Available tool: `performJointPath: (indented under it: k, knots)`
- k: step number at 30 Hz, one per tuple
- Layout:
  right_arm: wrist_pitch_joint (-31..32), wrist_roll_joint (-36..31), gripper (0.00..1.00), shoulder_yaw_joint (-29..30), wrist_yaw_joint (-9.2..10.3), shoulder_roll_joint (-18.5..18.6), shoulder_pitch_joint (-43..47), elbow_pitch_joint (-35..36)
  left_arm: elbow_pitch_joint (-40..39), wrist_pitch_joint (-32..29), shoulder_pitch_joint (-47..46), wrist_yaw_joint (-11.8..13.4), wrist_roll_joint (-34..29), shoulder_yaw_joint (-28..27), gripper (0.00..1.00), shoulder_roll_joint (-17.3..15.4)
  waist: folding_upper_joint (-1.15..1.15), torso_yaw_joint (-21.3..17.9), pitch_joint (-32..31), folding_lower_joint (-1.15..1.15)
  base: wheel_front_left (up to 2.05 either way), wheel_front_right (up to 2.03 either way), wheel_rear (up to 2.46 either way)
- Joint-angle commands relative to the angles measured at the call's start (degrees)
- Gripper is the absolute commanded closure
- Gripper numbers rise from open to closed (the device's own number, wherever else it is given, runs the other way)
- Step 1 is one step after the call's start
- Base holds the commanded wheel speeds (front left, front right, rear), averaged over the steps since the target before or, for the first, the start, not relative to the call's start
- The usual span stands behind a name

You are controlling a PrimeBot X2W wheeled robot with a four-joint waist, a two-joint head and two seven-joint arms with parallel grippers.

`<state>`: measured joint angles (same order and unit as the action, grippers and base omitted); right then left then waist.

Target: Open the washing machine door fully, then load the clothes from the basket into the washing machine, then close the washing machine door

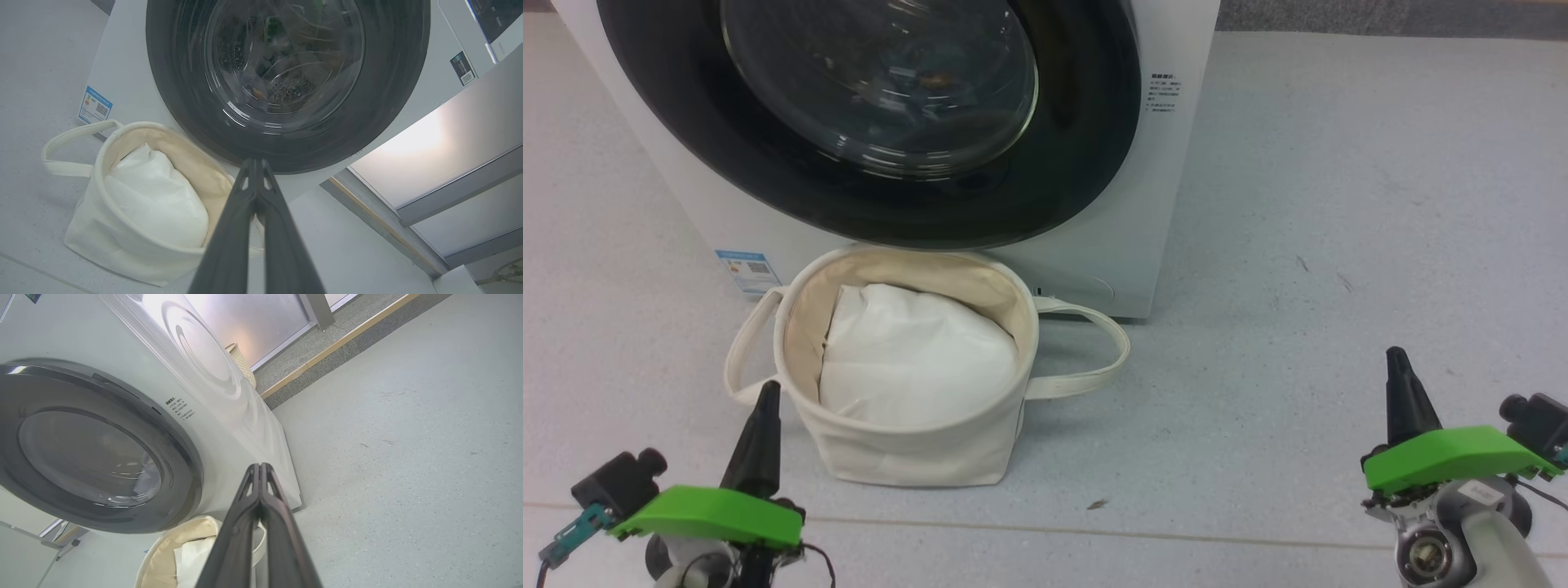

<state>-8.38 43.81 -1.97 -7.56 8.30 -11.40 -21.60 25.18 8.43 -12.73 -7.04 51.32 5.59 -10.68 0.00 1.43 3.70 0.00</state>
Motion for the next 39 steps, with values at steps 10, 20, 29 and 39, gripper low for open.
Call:
performJointPath:
  k: [10,20,29,39]
  knots:
    - [1.9,6.5,1.00,1.3,0.03,-0.4,-0.3,2.8,-3.4,-2.0,-0.3,0.1,5.5,-2.8,1.00,0.4,0.00,-0.2,-0.5,0.00,0.00,0.00,0.00]
    - [3.8,12.5,1.00,2.4,0.04,-1.1,0.4,3.4,-4.6,-3.9,0.6,0.1,10.6,-4.2,1.00,1.4,0.00,-0.4,-0.9,0.00,0.00,0.00,0.00]
    - [5.3,17.4,1.00,3.2,0.04,-1.7,1.0,3.9,-5.5,-5.4,1.4,0.2,14.7,-5.3,1.00,2.3,0.00,-0.5,-1.3,0.00,0.00,0.00,0.00]
    - [6.9,22.4,1.00,4.1,0.05,-2.3,1.6,4.4,-6.5,-6.9,2.2,0.2,18.9,-6.4,1.00,3.2,0.00,-0.7,-1.7,0.00,0.00,0.00,0.00]
